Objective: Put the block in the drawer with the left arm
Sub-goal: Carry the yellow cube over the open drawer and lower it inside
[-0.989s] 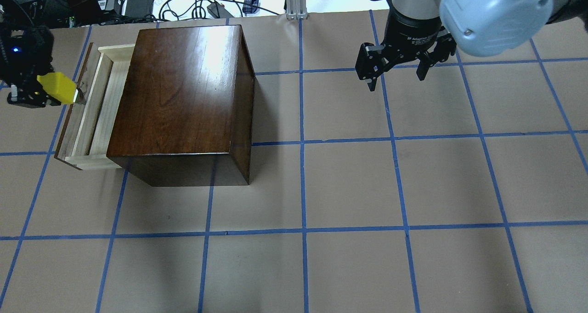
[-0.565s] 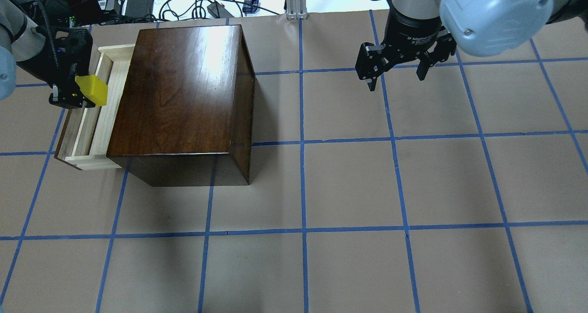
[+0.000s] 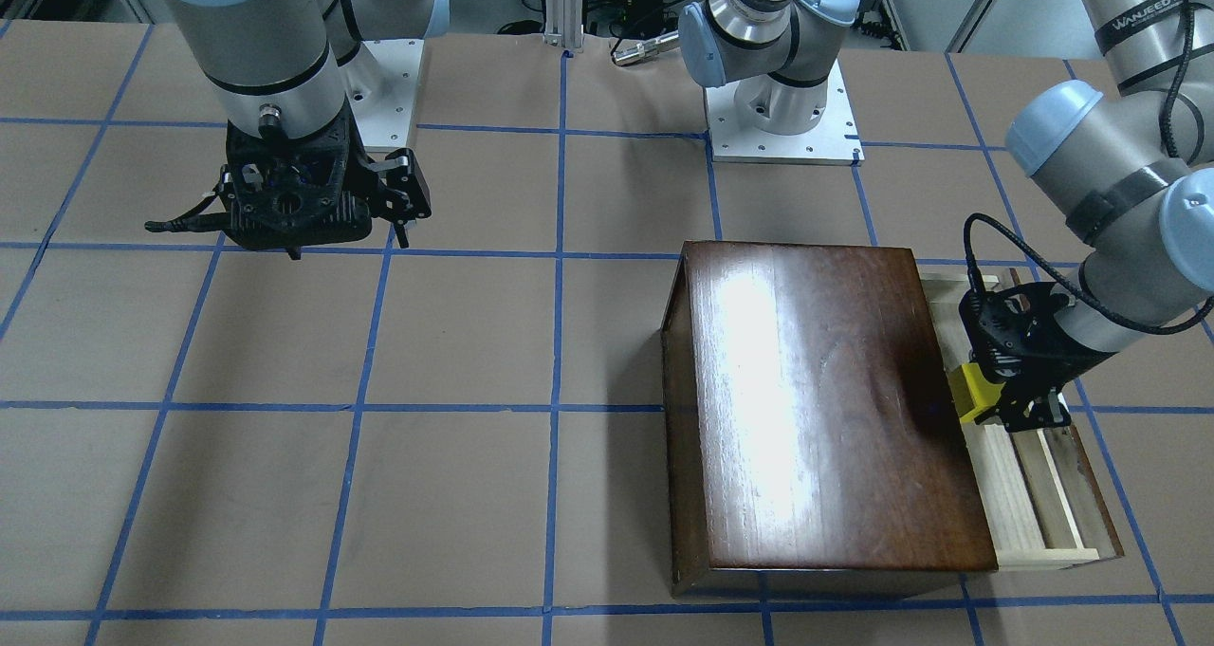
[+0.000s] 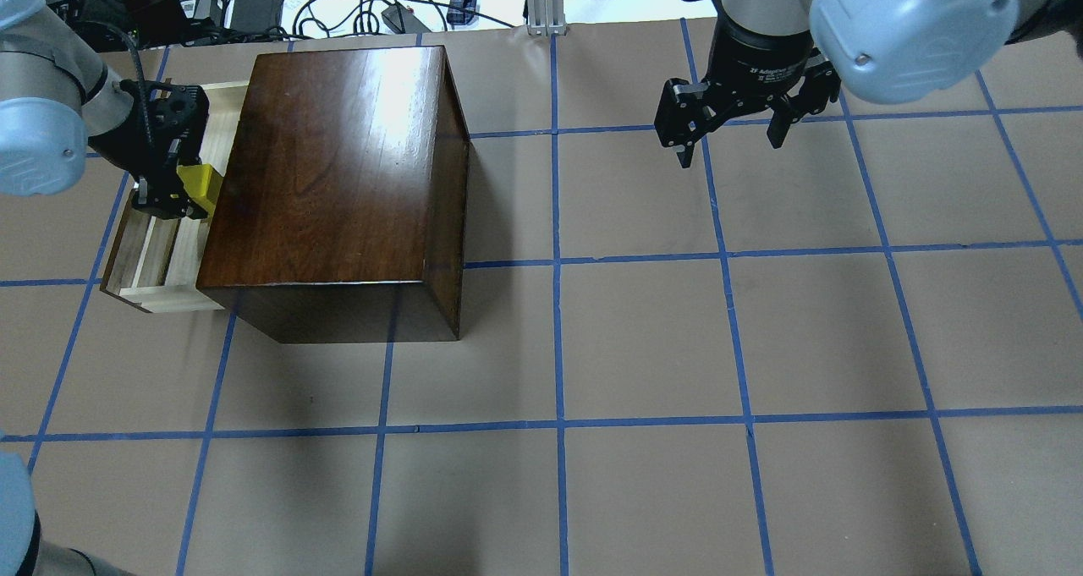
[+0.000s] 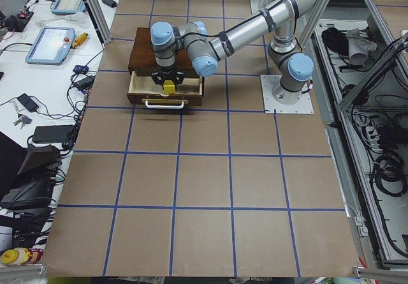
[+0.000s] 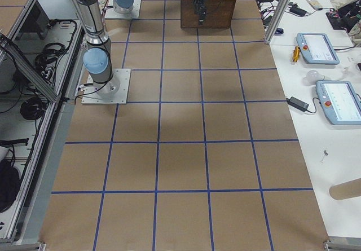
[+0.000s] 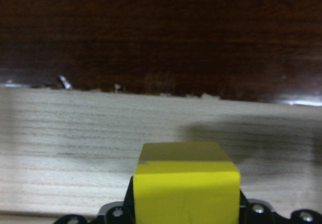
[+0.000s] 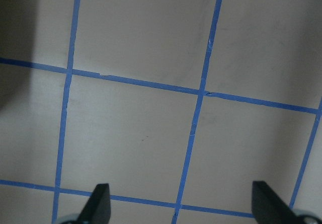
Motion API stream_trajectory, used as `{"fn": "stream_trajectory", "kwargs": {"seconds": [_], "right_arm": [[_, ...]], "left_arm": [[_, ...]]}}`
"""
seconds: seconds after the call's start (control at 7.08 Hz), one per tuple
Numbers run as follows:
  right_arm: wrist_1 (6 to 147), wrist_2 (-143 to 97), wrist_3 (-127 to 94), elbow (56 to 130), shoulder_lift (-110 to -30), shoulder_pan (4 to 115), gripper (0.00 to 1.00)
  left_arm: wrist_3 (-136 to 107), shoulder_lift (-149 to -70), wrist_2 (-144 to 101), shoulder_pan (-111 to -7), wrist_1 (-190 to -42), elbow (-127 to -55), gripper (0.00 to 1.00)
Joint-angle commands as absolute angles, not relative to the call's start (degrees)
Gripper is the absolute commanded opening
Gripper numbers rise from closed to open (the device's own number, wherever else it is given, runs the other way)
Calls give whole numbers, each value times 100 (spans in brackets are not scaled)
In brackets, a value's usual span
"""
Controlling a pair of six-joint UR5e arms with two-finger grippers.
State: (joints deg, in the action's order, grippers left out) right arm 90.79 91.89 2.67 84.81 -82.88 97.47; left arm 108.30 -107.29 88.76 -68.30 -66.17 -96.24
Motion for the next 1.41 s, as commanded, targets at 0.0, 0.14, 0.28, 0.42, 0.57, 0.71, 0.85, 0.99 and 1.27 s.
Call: {"fn": "stream_trajectory", "kwargs": {"seconds": [0.0,0.14,0.28,0.42,0.57,0.71,0.85,0.99,1.27], "right_arm": [[9079,9185,272,8481,-8288,9747,100],[9079,9193,264,8481,-8288,9747,100],[9079,9193,264,8481,-8288,9747,100],[9079,9193,264,8481,-8288,9747,100],[9079,9193,272,8481,-8288,9747,100],[9079,9193,272,8481,-8288,9747,100],[9079,9193,264,8481,-8288,9747,100],[9079,9193,272,8481,-8288,9747,100],[9079,9185,272,8481,-8288,9747,100]], "left_arm": [[10828,-10775,8851,-6829,-6592,-9624,82],[10811,-10723,8877,-6838,-6627,-9615,88],[10784,-10557,8860,-6916,-6740,-9589,88],[10758,-10329,8851,-6917,-7124,-9511,88],[10740,-10075,8851,-6926,-7528,-9423,88],[10566,-9742,8851,-6926,-7924,-9352,89],[10338,-9338,8868,-6926,-8467,-9334,89],[10014,-8925,8886,-6934,-8899,-9369,92],[8945,-8501,8912,-6978,-9455,-9387,94]]}}
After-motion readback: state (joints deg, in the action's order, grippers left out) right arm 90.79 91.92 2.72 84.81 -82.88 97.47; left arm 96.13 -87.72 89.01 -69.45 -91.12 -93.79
